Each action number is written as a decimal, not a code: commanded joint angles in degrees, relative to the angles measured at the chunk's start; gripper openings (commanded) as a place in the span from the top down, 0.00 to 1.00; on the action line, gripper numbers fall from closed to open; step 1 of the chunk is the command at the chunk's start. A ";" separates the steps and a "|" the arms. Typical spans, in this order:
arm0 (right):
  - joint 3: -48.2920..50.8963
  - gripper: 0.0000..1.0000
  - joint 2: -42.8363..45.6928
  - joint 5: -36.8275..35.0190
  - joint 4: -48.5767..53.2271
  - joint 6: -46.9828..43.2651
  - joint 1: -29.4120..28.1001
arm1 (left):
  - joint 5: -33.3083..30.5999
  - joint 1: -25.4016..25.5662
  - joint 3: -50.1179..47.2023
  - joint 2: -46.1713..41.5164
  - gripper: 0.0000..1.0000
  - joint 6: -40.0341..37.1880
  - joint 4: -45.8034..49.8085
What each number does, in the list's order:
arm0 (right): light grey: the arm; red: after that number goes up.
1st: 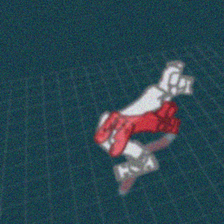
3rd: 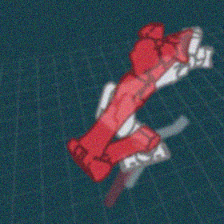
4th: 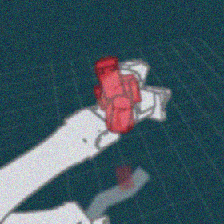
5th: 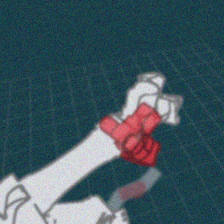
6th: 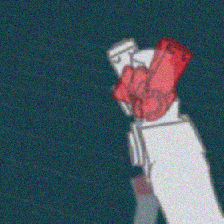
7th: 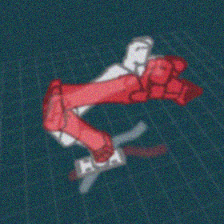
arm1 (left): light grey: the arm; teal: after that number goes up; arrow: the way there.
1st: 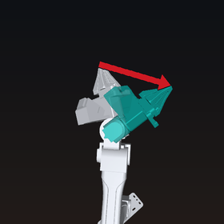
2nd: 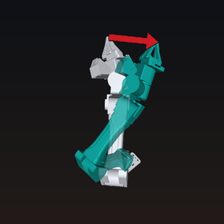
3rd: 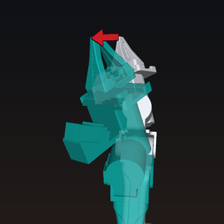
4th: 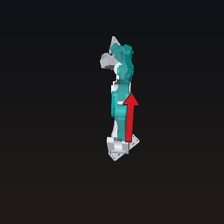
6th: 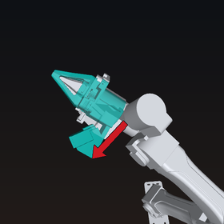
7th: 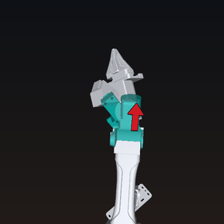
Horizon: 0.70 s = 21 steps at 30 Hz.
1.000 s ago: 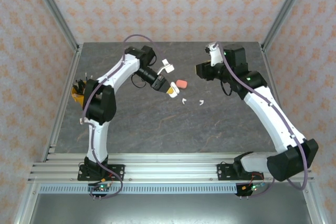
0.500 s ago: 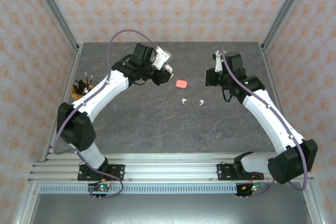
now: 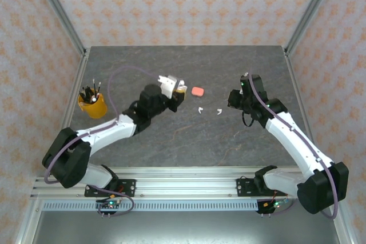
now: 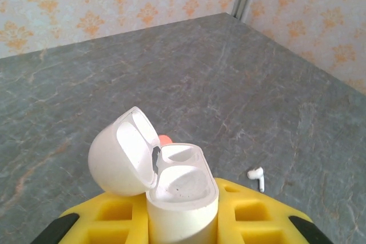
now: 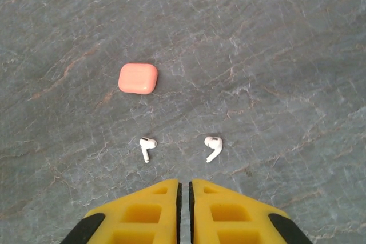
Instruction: Insert the wireless bluetooth earbuds into the charging case
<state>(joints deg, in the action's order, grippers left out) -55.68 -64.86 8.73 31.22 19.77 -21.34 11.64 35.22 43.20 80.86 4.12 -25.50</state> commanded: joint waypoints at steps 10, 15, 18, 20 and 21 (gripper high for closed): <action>3.74 0.86 1.32 4.55 -4.64 10.86 -3.35 | -10.95 10.28 -9.72 -4.99 1.00 -11.39 -26.30; 3.12 0.83 0.86 10.08 -9.37 10.87 -3.63 | -12.85 10.22 -13.13 -6.06 1.00 -11.67 -28.59; 2.51 0.80 -0.97 11.86 -11.50 10.30 -3.64 | -12.83 10.22 -14.16 -6.13 1.00 -11.56 -29.03; 1.45 0.80 -2.63 11.19 -10.85 10.19 -3.69 | -13.13 10.17 -14.92 -5.93 1.00 -11.29 -29.61; 1.12 0.80 -4.96 10.65 -10.82 10.40 -3.92 | -13.13 10.13 -15.31 -5.71 1.00 -11.03 -29.68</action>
<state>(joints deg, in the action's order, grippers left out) -52.75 -66.74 18.59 22.48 29.82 -24.73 0.54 45.39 28.93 75.99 -6.11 -50.70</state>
